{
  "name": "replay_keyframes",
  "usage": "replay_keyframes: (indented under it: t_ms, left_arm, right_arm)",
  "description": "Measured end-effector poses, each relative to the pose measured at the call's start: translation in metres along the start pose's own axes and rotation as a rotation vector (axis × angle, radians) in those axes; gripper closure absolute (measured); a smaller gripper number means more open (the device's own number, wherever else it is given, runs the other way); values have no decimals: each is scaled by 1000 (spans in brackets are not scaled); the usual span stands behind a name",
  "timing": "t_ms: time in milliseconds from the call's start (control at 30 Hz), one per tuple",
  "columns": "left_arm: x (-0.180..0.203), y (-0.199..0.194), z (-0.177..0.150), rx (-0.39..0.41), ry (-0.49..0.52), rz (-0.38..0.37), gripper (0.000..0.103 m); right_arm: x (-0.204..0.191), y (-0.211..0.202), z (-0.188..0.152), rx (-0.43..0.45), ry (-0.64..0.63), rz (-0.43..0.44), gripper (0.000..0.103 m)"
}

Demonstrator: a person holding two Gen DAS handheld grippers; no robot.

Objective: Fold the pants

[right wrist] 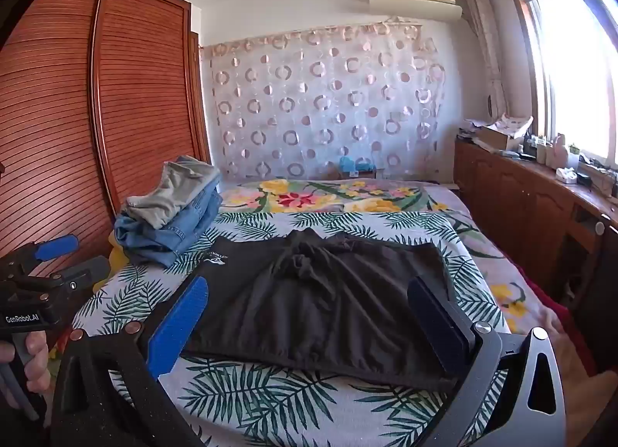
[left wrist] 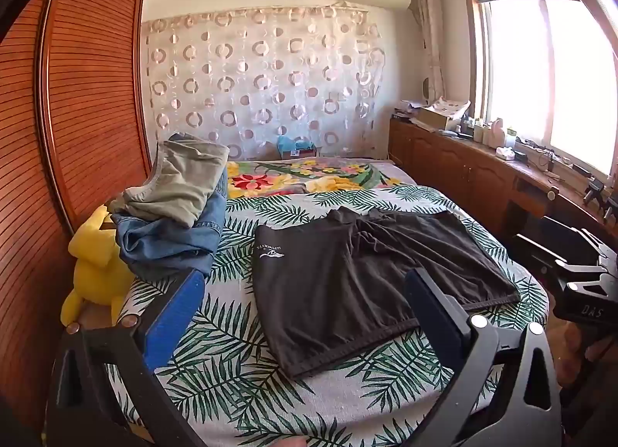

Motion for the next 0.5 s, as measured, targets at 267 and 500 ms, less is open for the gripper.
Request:
replay_keyframes:
  t_ms: [267,500]
  left_arm:
    - [0,0,0,0,2,1,0]
    - [5,-4,2,5,2,1,0]
  right_arm:
    - [3,-1,-2,-4,6,-3,0]
    - [1,-2,-1,-4,4,-10,0]
Point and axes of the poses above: each gripper's, at about its wrist camera, not at the fingertips, and y roughly the way its jaws point, x to its right, z to its top, the point moved 3 cm from there along y, roughly the way its jaws point, and after that the axes turned 8 degrees about z, right-handed, at the moved point
